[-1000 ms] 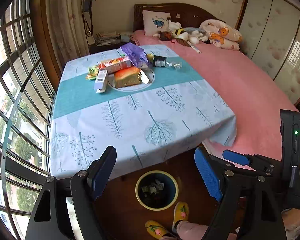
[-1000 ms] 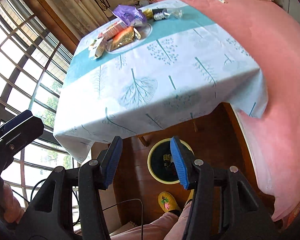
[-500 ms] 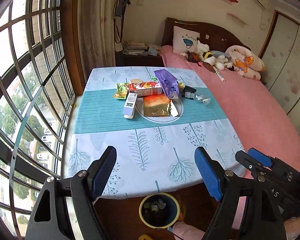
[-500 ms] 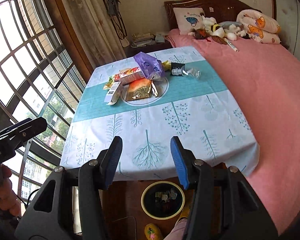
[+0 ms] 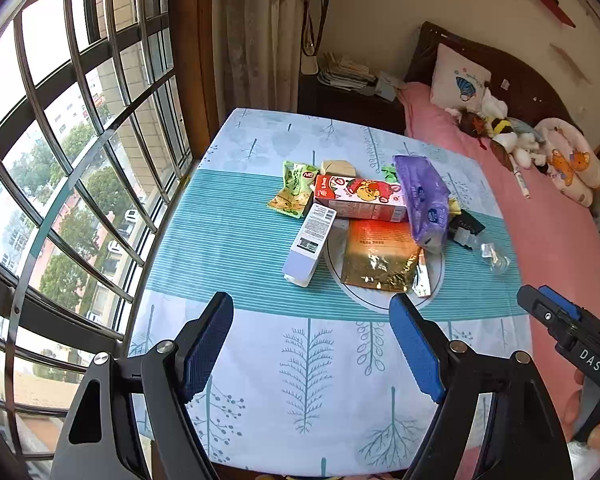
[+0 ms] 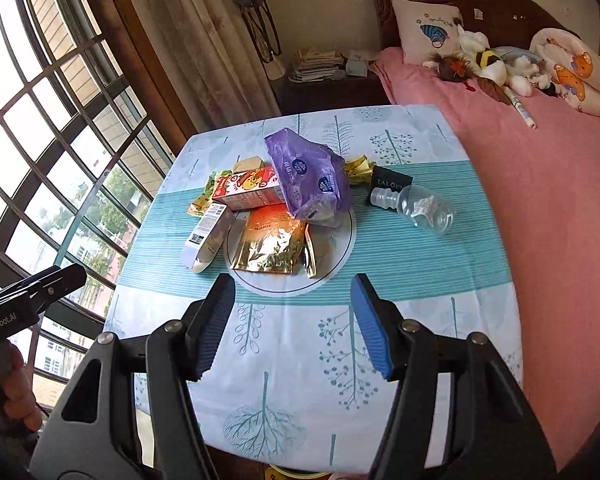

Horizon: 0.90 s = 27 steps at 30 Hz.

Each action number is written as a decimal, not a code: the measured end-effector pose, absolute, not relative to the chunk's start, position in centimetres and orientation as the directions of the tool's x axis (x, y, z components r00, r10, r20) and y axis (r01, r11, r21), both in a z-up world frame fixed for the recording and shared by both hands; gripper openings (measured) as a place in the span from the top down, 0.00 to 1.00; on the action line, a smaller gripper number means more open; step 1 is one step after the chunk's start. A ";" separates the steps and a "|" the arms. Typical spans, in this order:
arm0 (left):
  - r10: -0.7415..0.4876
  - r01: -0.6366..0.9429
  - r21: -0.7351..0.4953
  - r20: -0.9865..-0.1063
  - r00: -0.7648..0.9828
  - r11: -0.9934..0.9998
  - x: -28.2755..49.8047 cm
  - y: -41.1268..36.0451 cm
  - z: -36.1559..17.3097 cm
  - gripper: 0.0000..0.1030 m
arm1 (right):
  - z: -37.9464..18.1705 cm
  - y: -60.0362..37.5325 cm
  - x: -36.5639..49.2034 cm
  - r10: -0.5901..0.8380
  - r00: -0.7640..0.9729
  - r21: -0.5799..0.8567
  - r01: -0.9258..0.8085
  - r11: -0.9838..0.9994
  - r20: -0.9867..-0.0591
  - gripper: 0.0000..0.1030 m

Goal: Collect trash
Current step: 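Grasp the white box with the left tool while the right tool grasps the purple bag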

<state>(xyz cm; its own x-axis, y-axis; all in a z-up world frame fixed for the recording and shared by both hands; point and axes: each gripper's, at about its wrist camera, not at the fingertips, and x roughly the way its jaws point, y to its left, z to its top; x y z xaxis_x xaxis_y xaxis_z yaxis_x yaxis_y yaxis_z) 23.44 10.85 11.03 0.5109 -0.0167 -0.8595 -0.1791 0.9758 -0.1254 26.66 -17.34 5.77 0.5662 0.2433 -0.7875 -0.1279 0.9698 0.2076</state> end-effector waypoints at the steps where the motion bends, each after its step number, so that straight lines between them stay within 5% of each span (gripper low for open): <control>1: -0.001 -0.194 -0.111 -0.869 0.494 0.975 24.9 10.6 10.1 0.21 | 5.1 -17.7 28.5 0.256 0.554 0.212 -0.143 0.967 -0.792 0.41; 9: 0.063 -0.266 -0.034 -0.935 0.348 0.963 33.9 8.6 2.2 0.21 | -2.2 -18.4 41.4 0.315 0.446 0.238 -0.222 0.946 -0.838 0.27; 27: 0.114 -0.350 0.039 -0.973 0.199 0.936 42.2 9.1 -7.3 0.25 | -12.3 -15.6 52.8 0.336 0.335 0.248 -0.278 0.928 -0.880 0.22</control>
